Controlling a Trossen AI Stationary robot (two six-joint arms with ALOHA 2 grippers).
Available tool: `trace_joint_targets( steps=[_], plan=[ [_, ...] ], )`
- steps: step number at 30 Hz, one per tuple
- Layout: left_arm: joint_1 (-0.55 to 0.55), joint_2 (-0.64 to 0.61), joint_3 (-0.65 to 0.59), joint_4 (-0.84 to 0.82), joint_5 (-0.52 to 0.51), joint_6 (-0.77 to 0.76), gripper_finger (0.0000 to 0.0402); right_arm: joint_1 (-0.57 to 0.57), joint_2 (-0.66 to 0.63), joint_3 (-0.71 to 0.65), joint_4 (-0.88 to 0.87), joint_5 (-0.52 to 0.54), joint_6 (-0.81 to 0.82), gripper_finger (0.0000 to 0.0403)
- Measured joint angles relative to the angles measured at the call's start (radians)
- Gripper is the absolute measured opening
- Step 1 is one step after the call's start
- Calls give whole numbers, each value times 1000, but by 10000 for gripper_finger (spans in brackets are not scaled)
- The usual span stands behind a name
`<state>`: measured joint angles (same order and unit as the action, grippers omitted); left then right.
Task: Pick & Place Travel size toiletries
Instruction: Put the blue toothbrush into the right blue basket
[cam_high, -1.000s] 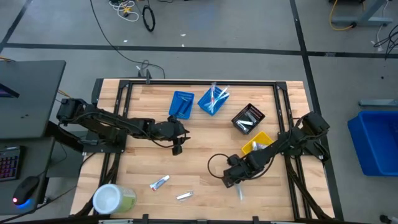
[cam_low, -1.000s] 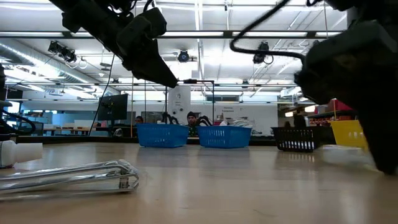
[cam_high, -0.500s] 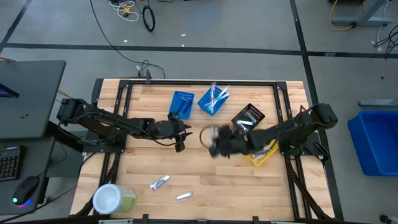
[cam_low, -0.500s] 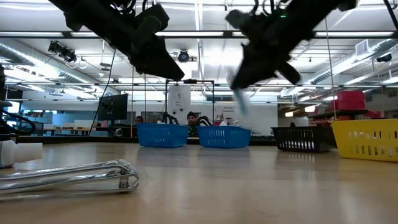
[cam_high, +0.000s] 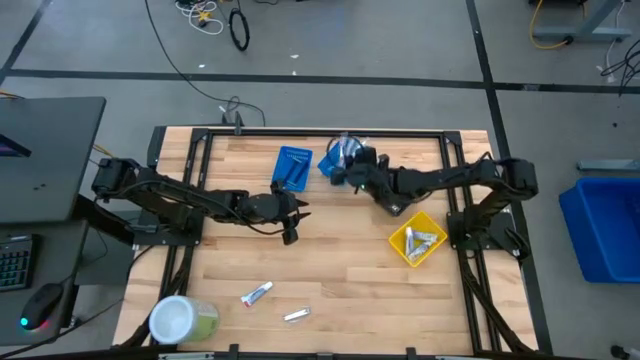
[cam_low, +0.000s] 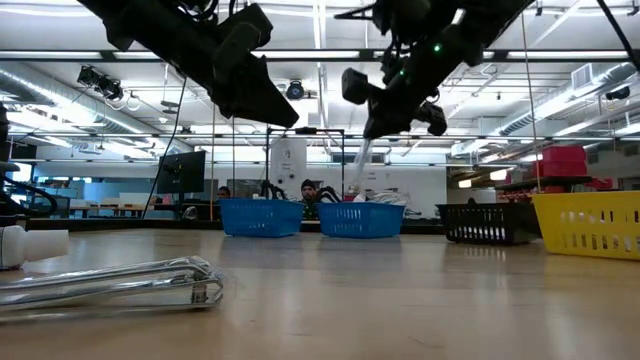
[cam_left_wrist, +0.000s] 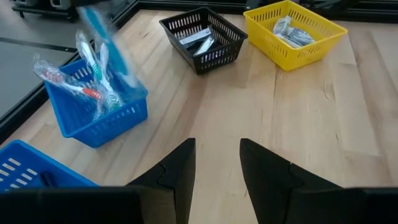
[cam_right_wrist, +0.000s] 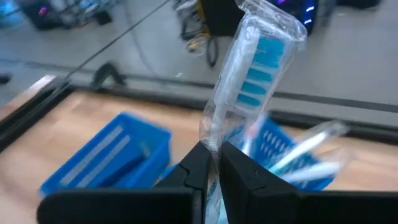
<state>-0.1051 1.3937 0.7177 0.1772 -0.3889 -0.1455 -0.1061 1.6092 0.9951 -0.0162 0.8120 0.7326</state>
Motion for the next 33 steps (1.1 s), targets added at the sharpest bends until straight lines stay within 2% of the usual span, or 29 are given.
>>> trace_joint_targets(
  steps=[4, 11, 16, 28, 33],
  plan=[
    [0, 0, 0, -2, 0, -1, 133, -64, 41, 0, 48, 33, 0, 32],
    [0, 0, 0, -4, -1, -39, 133, -141, 165, 0, 182, 27, 8, 32],
    [0, 0, 0, -5, 0, -42, 133, -173, 199, 0, 227, -120, 30, 40],
    [0, 0, 0, -7, 0, -42, 133, -176, 200, 0, 169, -122, 29, 100],
    [0, 0, 0, -9, 0, -42, 132, -176, 177, 0, 133, -220, -26, 132]
  ],
)
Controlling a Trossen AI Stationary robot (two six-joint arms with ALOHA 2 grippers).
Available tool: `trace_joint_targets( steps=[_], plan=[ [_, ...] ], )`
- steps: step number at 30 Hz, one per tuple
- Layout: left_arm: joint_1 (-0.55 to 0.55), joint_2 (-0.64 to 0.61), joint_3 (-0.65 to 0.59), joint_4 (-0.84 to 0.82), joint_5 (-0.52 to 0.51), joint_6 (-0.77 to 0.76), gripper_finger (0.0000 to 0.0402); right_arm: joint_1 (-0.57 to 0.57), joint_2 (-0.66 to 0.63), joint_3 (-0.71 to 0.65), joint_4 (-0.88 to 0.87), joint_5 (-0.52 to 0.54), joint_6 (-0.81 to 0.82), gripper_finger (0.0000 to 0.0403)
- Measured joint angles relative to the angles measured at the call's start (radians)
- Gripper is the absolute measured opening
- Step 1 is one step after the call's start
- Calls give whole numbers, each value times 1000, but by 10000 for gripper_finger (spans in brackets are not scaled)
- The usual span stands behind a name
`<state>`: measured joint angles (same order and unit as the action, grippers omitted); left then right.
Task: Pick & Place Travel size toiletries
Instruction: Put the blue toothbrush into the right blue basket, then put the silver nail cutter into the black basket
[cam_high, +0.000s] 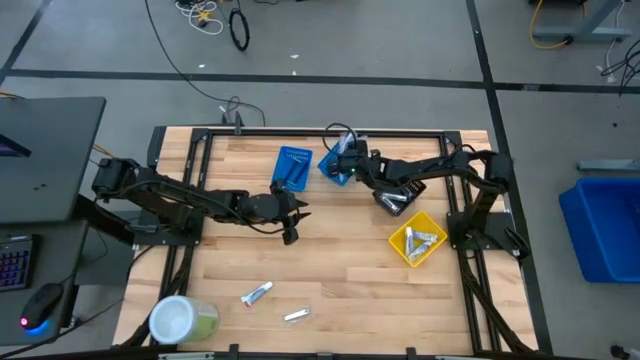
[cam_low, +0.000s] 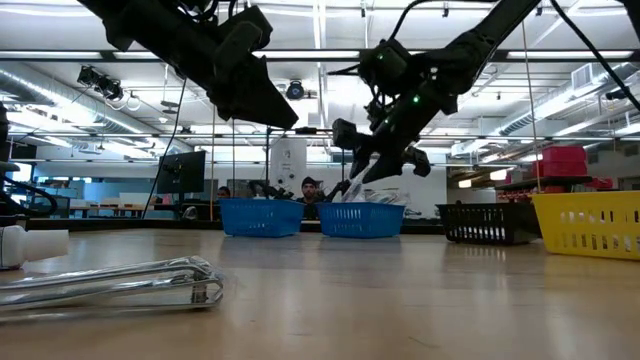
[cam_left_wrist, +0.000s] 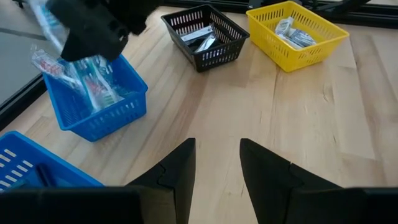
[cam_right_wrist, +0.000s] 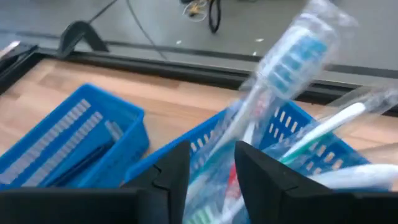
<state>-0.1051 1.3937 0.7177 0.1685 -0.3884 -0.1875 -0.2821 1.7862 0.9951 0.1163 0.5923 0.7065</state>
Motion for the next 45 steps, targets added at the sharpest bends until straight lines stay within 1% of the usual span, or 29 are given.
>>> trace_joint_targets(
  steps=[3, 5, 8, 11, 14, 18, 21, 28, 32, 35, 39, 43, 45],
  plan=[
    [0, 0, 0, -4, 0, 0, 132, 0, -47, 1, -54, -25, -25, 150],
    [0, 0, 0, -5, 1, 0, 132, 0, -82, 1, -130, -39, -26, 161],
    [0, 0, 0, -6, 18, 0, 132, 2, -136, 1, -233, -89, -26, 173],
    [0, 0, 0, -6, 44, 0, 132, 8, -182, 1, -307, -204, -44, 178],
    [0, 0, 0, -7, 60, 0, 132, 33, -206, 1, -324, -319, -100, 175],
    [-3, 0, 0, -6, 93, -20, 132, 90, -208, 1, -291, -407, -115, 161],
    [-19, 0, 0, -6, 110, -22, 132, 146, -208, 1, -292, -413, -136, 148],
    [-83, 0, 0, -36, 132, -43, 132, 284, -208, 1, -249, -410, -270, 127],
    [-114, 0, 0, -40, 176, -117, 132, 360, -207, 0, -172, -376, -286, 124],
    [-140, 0, 0, -41, 167, -175, 132, 411, -207, 0, -123, -359, -318, 126],
    [-183, 0, 0, -48, 161, -199, 132, 484, -205, 0, -52, -358, -383, 123],
    [-245, 0, 0, -49, 160, -236, 132, 583, -165, 0, 92, -359, -402, 116],
    [-287, 0, 0, -51, 144, -258, 132, 636, -133, 0, 167, -361, -423, 113]
  ],
)
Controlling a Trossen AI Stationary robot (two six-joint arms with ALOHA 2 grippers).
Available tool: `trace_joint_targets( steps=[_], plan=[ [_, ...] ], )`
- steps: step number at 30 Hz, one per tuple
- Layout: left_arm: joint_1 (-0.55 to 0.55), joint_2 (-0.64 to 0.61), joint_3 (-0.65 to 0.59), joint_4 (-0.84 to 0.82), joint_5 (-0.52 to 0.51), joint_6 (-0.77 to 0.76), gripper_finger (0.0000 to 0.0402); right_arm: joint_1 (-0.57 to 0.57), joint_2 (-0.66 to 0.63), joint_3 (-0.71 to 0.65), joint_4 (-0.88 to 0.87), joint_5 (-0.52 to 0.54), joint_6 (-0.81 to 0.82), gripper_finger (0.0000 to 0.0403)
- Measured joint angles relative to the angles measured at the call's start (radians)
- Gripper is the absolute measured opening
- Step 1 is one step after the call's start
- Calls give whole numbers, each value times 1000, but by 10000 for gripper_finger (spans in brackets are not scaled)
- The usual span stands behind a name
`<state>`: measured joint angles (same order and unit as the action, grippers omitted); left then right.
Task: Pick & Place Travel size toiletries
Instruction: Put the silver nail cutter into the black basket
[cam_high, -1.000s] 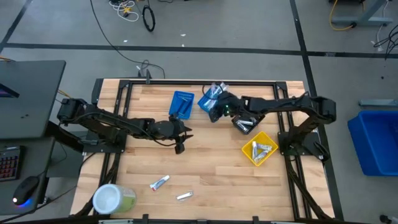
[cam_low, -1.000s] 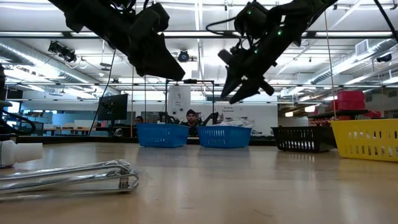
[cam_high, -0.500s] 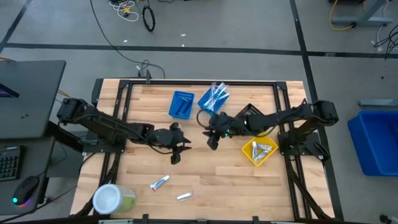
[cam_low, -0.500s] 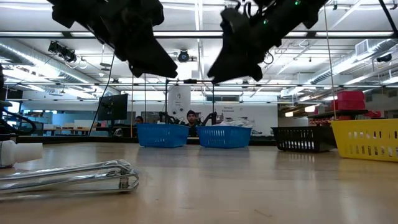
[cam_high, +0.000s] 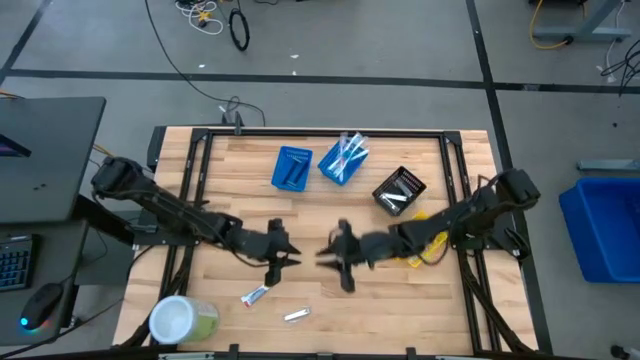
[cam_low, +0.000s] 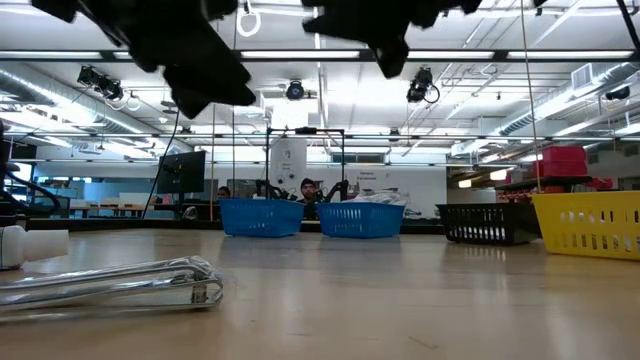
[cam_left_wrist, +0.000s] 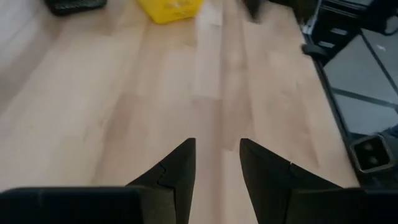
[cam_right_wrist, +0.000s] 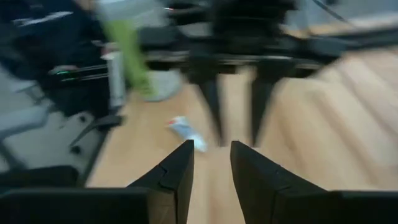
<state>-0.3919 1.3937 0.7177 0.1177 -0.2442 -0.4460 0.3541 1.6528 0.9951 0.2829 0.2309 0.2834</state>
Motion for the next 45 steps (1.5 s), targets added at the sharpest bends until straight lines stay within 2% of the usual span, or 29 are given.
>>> trace_joint_targets(
  steps=[3, 7, 11, 15, 18, 23, 26, 33, 41, 45],
  plan=[
    [-71, 0, 0, -9, -70, -15, 132, 56, 45, 0, 74, -4, -78, 111],
    [-165, 0, 0, -26, -206, -20, 132, 84, 92, 0, 117, -1, -53, 120],
    [-233, 0, 0, -27, -326, -65, 132, 88, 203, 0, 241, -58, -10, 154],
    [-277, 0, -1, -42, -373, -96, 132, 109, 344, 58, 339, -107, -42, 196],
    [-299, 0, -1, -64, -388, -116, 132, 124, 451, 151, 317, -112, -120, 215],
    [-314, 0, -1, -70, -412, -130, 132, 124, 589, 326, 98, -188, -132, 220],
    [-316, 0, -1, -79, -417, -140, 132, 119, 622, 380, -8, -185, -148, 211],
    [-316, 0, -1, -89, -418, -137, 132, 119, 626, 389, -88, -107, -218, 166],
    [-316, 0, -1, -102, -418, -141, 132, 106, 623, 388, -99, -132, -200, 60],
    [-316, 0, -1, -104, -418, -148, 132, 90, 573, 383, -178, -176, -169, 55]
  ],
)
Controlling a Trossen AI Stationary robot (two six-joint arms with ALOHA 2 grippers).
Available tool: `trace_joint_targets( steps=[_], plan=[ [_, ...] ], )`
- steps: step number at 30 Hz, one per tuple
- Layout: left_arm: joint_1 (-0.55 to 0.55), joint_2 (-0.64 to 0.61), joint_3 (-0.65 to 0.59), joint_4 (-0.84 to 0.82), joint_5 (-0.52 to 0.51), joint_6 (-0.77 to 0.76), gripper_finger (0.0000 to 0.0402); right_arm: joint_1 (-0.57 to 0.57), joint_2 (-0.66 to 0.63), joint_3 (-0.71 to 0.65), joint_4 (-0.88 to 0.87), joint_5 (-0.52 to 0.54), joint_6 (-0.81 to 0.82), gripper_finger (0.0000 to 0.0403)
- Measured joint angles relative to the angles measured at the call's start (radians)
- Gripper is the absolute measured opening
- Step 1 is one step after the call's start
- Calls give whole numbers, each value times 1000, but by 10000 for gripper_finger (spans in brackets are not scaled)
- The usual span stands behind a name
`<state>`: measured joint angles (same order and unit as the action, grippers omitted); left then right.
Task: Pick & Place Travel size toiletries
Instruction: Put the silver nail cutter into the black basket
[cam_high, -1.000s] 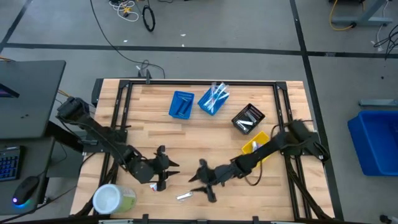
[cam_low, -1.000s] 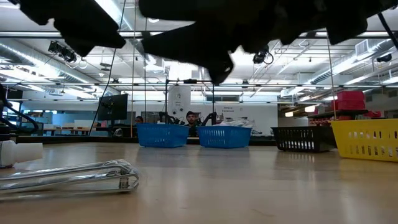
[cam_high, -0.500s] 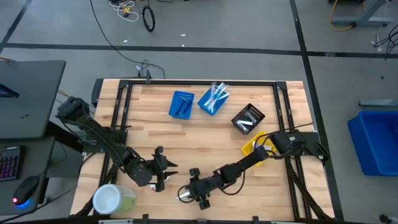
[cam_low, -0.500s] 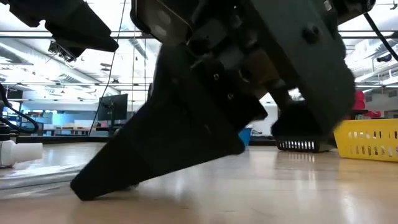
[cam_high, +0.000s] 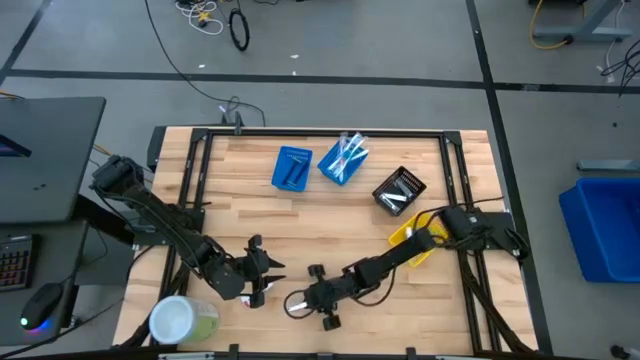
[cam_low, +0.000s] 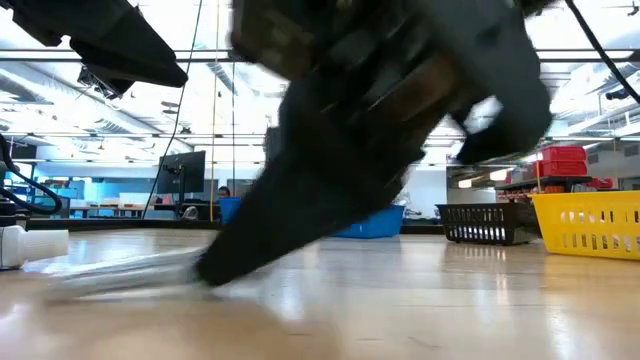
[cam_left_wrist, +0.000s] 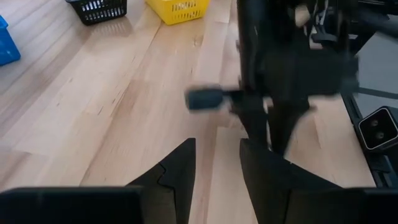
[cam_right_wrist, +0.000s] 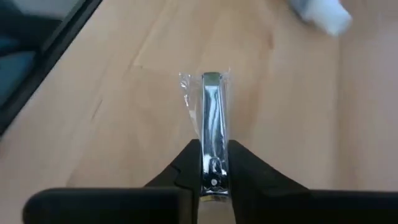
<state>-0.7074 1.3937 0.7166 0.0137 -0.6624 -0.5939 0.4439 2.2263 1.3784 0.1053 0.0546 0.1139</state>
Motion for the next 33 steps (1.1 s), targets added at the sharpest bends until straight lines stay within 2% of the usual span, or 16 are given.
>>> trace_joint_targets(
  steps=[2, 4, 6, 11, 14, 19, 22, 27, 33],
  plan=[
    [0, 0, 0, 0, 0, -2, 132, -14, -62, -1, -117, -31, 13, 58],
    [0, 0, 0, 0, 0, -9, 132, -27, -150, 1, -283, 6, 51, 61],
    [0, 0, 0, -2, 0, -23, 132, -41, -240, 4, -466, 107, 89, 62],
    [0, 0, 0, -1, 0, -50, 132, -98, -421, 4, -915, 474, 246, 61],
    [0, 0, 0, -2, 0, -50, 132, -172, -501, -8, -1115, 586, 401, 69],
    [0, 0, 0, -4, 0, -51, 132, -332, -601, -114, -1279, 595, 637, 73],
    [0, 0, 0, -5, 0, -50, 132, -423, -642, -210, -1298, 543, 737, 67],
    [0, 0, 0, -6, 0, -50, 132, -527, -663, -357, -1240, 457, 741, 66],
    [0, 0, 0, -6, 1, -104, 132, -570, -663, -453, -1149, 444, 674, 73]
  ],
)
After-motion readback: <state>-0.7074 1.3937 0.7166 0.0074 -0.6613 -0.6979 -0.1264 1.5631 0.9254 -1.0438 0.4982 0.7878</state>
